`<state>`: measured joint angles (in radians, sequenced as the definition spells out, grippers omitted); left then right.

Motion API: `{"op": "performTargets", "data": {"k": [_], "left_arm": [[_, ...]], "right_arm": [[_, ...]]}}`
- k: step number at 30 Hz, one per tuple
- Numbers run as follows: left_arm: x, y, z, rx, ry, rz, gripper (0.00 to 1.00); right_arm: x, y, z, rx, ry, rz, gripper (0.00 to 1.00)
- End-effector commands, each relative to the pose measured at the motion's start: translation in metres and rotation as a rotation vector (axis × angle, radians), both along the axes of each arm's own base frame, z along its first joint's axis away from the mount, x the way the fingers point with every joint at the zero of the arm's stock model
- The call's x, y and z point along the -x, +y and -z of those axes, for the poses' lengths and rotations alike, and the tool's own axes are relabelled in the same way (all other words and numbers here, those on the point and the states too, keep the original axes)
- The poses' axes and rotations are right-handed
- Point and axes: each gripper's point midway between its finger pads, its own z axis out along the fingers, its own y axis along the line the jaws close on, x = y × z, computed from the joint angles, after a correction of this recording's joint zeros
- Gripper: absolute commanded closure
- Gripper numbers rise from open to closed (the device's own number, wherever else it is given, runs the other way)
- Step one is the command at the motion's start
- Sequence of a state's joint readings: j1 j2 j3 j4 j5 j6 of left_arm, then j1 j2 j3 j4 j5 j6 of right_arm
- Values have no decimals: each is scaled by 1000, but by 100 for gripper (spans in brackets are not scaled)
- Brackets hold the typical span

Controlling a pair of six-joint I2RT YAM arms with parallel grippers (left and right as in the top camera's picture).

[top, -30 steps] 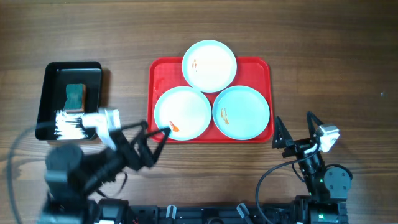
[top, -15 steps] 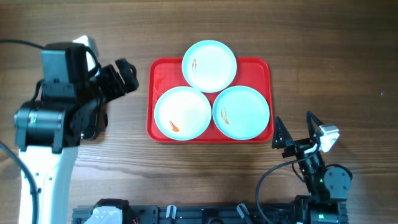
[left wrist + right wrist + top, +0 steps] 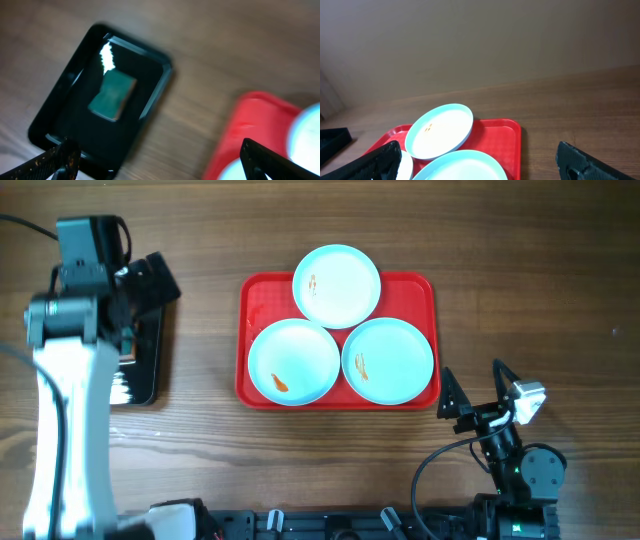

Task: Clean dirty plates on tray and stack at the side
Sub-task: 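Move the left gripper over the black tray toward the green sponge, then lower the left gripper and grasp the green sponge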

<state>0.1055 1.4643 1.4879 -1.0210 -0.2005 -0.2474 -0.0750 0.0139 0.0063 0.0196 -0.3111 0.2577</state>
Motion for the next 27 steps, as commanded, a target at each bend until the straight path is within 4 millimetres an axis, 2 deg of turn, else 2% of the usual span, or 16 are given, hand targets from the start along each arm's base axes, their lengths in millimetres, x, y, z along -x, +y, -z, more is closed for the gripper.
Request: {"op": "performTargets", "data": {"k": [1, 5, 6, 10, 14, 15, 17, 20, 27], "left_arm": [[-8, 45, 31, -30, 80, -88, 0], [-11, 77, 41, -29, 75, -164, 3], [-11, 83, 42, -32, 75, -173, 0], [-9, 101, 54, -88, 141, -93, 0], [-12, 103, 81, -31, 200, -32, 1], [-16, 96, 98, 32, 217, 12, 3], [-18, 95, 115, 48, 259, 48, 12], [-16, 97, 137, 41, 332, 98, 19], [-16, 106, 179, 74, 404, 92, 15]], "right_arm": [[0, 1, -1, -7, -1, -8, 0], [0, 1, -1, -7, -1, -8, 0], [0, 1, -1, -6, -1, -8, 0], [0, 1, -1, -7, -1, -8, 0], [0, 1, -1, -7, -1, -8, 0], [0, 1, -1, -7, -1, -8, 0], [0, 1, -1, -7, -1, -8, 0], [0, 1, -1, -7, -1, -8, 0], [0, 1, -1, -7, -2, -8, 0]]}}
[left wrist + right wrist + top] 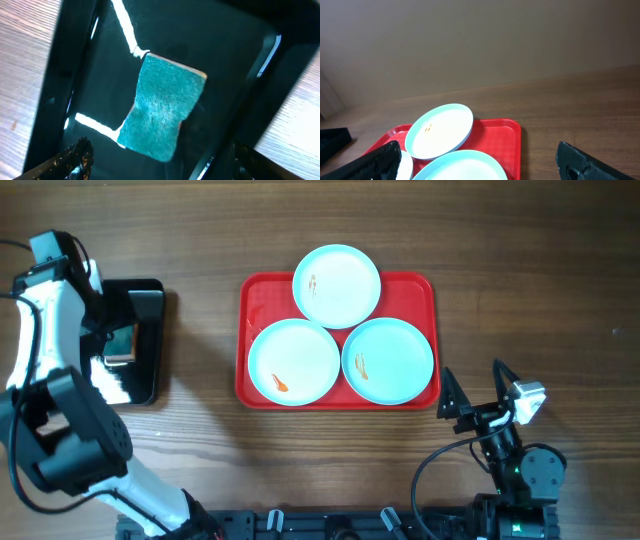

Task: Clean dirty plates on tray and stack at the side
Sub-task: 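Lower the left gripper and grasp the green sponge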

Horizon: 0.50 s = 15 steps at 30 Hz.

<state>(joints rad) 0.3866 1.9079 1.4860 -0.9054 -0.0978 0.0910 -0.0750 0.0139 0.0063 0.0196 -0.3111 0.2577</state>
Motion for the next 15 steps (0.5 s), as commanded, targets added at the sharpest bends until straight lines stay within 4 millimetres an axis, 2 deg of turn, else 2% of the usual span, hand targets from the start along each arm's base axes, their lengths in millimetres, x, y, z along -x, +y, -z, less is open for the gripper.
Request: {"op": "performTargets", "data": {"k": [1, 4, 10, 13, 15], "left_arm": [[0, 8, 25, 26, 37, 14, 15], [2, 12, 42, 39, 64, 3, 11], [4, 18, 70, 67, 100, -15, 11], [-1, 12, 77, 114, 82, -7, 10], [-8, 0, 81, 181, 51, 8, 7]], "right_arm": [[0, 1, -1, -6, -1, -8, 0], [0, 1, -1, -7, -1, -8, 0], [0, 1, -1, -7, -1, -8, 0], [0, 1, -1, -7, -1, -8, 0], [0, 1, -1, -6, -2, -8, 0]]}}
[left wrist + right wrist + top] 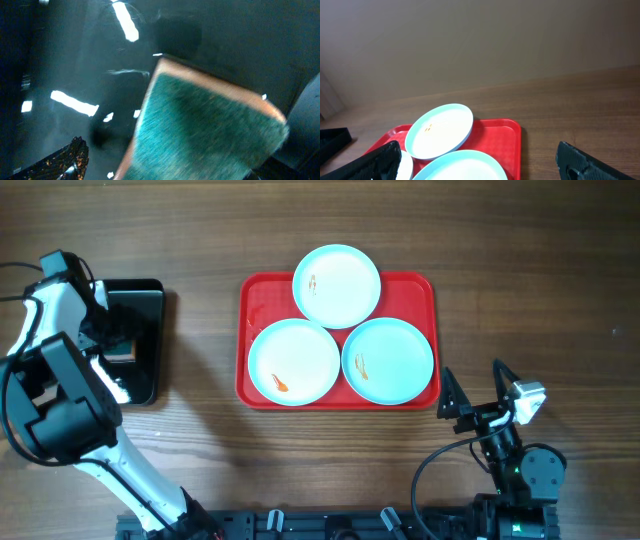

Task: Clean dirty plates on tray and stack at the side
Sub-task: 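Lower the left gripper and grasp the green sponge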

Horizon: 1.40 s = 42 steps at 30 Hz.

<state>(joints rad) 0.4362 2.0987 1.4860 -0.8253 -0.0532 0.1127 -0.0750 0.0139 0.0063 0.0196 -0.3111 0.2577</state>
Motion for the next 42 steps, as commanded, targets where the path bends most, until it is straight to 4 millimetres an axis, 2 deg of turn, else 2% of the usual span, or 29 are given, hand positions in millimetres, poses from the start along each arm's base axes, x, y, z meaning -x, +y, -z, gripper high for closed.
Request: {"op": "performTargets", "data": {"k": [1, 6, 11, 15, 20, 24, 28, 35, 37, 38, 40, 42], "left_arm": [[-9, -16, 8, 115, -46, 24, 6], [-11, -18, 9, 127, -54, 37, 5], [-7, -20, 10, 128, -38, 81, 9], [-2, -14, 11, 92, -10, 75, 17], [19, 1, 12, -2, 93, 60, 23], [21, 0, 13, 5, 103, 60, 23], [24, -1, 15, 8, 110, 60, 34], [22, -1, 14, 4, 103, 60, 38], [21, 0, 14, 2, 100, 60, 52], [21, 0, 14, 2, 100, 60, 65], [21, 0, 14, 2, 99, 59, 82], [22, 0, 14, 4, 101, 52, 85]], "right_arm": [[0, 1, -1, -6, -1, -8, 0], [0, 1, -1, -7, -1, -8, 0], [0, 1, -1, -6, -1, -8, 0], [0, 1, -1, -7, -1, -8, 0], [0, 1, -1, -6, -1, -8, 0], [0, 1, -1, -7, -1, -8, 0], [0, 1, -1, -7, -1, -8, 0], [0, 1, -1, -6, -1, -8, 0], [0, 1, -1, -6, -1, -8, 0], [0, 1, -1, -7, -1, -8, 0], [0, 1, -1, -7, -2, -8, 0], [0, 1, -1, -7, -1, -8, 0]]}}
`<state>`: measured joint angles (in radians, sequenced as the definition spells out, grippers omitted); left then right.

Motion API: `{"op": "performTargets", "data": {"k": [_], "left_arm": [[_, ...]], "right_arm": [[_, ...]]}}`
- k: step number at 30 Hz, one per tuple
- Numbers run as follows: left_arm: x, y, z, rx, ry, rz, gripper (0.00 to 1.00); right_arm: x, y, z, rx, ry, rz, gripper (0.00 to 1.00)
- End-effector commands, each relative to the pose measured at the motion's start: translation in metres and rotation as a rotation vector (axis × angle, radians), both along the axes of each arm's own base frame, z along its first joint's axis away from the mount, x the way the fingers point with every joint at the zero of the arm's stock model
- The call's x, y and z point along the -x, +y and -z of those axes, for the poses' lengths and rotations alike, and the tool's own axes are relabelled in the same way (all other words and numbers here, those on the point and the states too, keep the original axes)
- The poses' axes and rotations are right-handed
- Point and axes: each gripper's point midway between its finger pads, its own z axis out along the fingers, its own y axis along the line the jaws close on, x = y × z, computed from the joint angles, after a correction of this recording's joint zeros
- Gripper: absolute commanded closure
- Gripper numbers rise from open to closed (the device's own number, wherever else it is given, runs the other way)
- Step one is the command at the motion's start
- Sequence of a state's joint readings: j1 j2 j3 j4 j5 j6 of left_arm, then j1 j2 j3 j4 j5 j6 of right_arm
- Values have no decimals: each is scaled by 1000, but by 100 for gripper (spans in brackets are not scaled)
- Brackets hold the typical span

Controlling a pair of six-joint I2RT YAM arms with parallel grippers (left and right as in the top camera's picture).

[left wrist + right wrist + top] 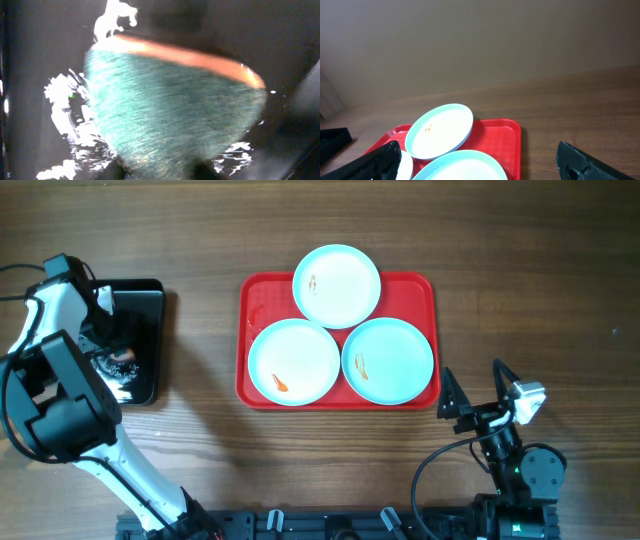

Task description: Clean dirty plates on tray and stack at the side

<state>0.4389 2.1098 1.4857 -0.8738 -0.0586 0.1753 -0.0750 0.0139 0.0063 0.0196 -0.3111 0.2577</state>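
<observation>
Three pale blue plates lie on the red tray point(250, 300): the far plate point(337, 285), the near left plate point(294, 361) and the near right plate point(388, 360), each with orange smears. A green sponge point(170, 105) with an orange backing fills the left wrist view, inside the black tray point(148, 330). My left gripper point(167, 172) is down in that tray, its dark fingers pinching the sponge's near end. The overhead view hides the sponge under the arm. My right gripper point(481, 162) stands open, right of the red tray and near its front corner.
Wet white glints show on the black tray's floor point(65, 110). Bare wooden table point(540, 280) stretches to the right of the red tray and between the two trays. The left arm point(50, 390) reaches along the table's left edge.
My left gripper has dropped closer onto the sponge and its fingers have come together on the near end. The sponge now looks squeezed. The plates and the right arm have not moved.
The left gripper was open, high above the black tray with the sponge lying flat in it. Then it stood lower over the sponge, then closer still with the fingers spread wide. Now it is shut on the sponge. The right gripper stayed open and still.
</observation>
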Motion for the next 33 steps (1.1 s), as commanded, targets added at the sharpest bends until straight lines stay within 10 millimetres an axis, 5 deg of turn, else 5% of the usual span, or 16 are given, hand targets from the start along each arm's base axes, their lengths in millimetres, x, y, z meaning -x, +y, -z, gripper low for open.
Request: {"op": "performTargets", "data": {"k": [1, 3, 8, 15, 19, 24, 32, 33], "left_arm": [[10, 3, 9, -11, 42, -6, 88], [12, 2, 9, -8, 50, -5, 96], [10, -5, 3, 21, 33, -2, 96], [-14, -17, -40, 79, -131, 12, 95], [-14, -18, -55, 74, -155, 12, 83], [-4, -23, -51, 94, -111, 9, 76], [10, -29, -28, 111, -75, 7, 57], [13, -30, -23, 112, -73, 6, 46]], "right_arm": [[0, 1, -1, -7, -1, -8, 0], [0, 1, -1, -6, -1, -8, 0], [0, 1, -1, -7, -1, -8, 0], [0, 1, -1, -7, -1, -8, 0], [0, 1, -1, -6, -1, -8, 0], [0, 1, -1, -7, -1, -8, 0], [0, 1, -1, -6, -1, -8, 0], [0, 1, -1, -7, -1, -8, 0]]}}
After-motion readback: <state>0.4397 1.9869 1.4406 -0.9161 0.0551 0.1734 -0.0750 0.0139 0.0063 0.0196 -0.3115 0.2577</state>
